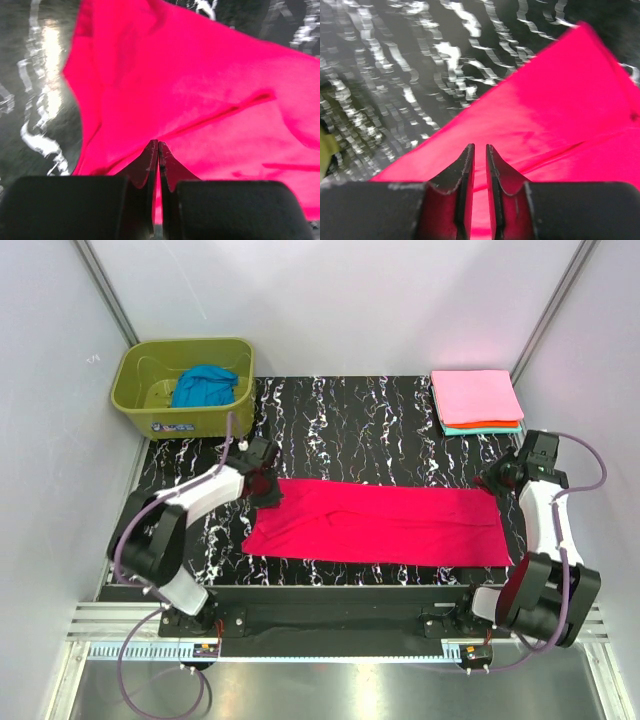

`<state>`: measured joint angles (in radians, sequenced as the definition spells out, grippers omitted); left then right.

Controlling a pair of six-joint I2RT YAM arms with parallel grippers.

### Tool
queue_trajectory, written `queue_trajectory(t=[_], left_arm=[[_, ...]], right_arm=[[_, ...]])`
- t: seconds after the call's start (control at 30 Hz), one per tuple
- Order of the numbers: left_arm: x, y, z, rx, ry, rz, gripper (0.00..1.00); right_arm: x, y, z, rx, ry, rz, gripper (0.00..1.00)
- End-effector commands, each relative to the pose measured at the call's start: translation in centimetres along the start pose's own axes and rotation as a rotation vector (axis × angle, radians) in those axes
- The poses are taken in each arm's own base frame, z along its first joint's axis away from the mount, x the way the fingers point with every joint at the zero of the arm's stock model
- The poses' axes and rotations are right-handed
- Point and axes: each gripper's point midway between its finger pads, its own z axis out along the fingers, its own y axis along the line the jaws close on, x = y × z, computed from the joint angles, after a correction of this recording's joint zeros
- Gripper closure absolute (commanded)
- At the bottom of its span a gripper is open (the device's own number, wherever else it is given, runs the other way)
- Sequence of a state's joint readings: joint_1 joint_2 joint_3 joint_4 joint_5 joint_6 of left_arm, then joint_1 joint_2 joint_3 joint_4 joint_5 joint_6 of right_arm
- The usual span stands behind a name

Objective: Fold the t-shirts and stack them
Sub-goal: Fold the tshirt

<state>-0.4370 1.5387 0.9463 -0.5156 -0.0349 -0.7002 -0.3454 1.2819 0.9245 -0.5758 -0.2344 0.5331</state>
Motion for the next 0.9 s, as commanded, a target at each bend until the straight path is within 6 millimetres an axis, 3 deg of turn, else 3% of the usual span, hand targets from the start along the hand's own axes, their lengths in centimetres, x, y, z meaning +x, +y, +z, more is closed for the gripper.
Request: queue_trajectory(t=[0.0,0.13,0.3,0.33,0.4,0.43,0.47,0.5,0.53,0.57,0.6,0.63,0.67,0.7,0.73,0.77,0.87], left_arm=[[-1.9,-1.7,1.3,0.009,-0.029,0.005,0.95],[-1.9,-1.6,3.7,-0.037,0.007,0.011,0.95],[-4.7,-3.0,5.9,-0.059,-0.022,0.047,0.96],[-4.7,-2.9,7.3,-0.078,-0.008,0.055,0.96],[-6.9,-4.9,7.9,-0.045,-0.035,0.056,0.96],[-6.8,-5.0,9.5,-0.054,-0.013,0.057,0.96],[-9.1,-6.9,9.4,-0.014,-0.052,0.054,0.96],[-10.1,-7.6,10.0,0.0,-0.061,0.053,0.96],[-10.1,-7.8,11.9,0.0,-0.037,0.056,0.95],[-13.2,-10.2,11.6,0.054,-0.095,0.055,0.95],[-14.7,-10.7,12.2,0.072,-0.112,0.045,0.95],[-14.6,-11.3,14.4,0.108,-0.072,0.036,0.94],[-18.1,-14.2,13.3,0.191,-0.137,0.016,0.94],[-19.6,-15.0,13.4,0.23,-0.153,0.0,0.94],[-19.6,-16.0,14.8,0.281,-0.129,-0.004,0.94],[-22.2,-18.5,13.0,0.365,-0.186,0.003,0.94],[-24.0,-22.6,9.7,0.538,-0.23,0.053,0.93]], right_arm=[[-0.8,4.4,-3.0,-0.134,-0.048,-0.035,0.78],[-0.4,5.4,-4.0,-0.142,-0.058,-0.065,0.78],[-1.3,6.2,-5.7,-0.158,-0.104,-0.07,0.78],[-1.4,6.4,-5.8,-0.162,-0.105,-0.069,0.78],[-1.8,6.9,-6.1,-0.173,-0.113,-0.072,0.78],[-1.9,6.9,-6.1,-0.172,-0.115,-0.07,0.78],[-2.0,7.0,-6.1,-0.172,-0.116,-0.071,0.78],[-2.4,7.3,-6.3,-0.175,-0.125,-0.073,0.78],[-2.6,7.4,-6.4,-0.174,-0.131,-0.072,0.78],[-2.8,7.4,-6.3,-0.171,-0.136,-0.072,0.78],[-3.2,7.7,-6.5,-0.176,-0.144,-0.075,0.78],[-3.4,7.8,-6.5,-0.174,-0.148,-0.072,0.78],[-3.6,7.9,-6.3,-0.172,-0.148,-0.072,0.78],[-4.0,8.2,-6.5,-0.177,-0.159,-0.072,0.78],[-4.2,8.4,-6.5,-0.18,-0.161,-0.069,0.78],[-4.5,8.8,-6.7,-0.19,-0.164,-0.076,0.78],[-4.9,9.3,-7.3,-0.202,-0.176,-0.088,0.78]])
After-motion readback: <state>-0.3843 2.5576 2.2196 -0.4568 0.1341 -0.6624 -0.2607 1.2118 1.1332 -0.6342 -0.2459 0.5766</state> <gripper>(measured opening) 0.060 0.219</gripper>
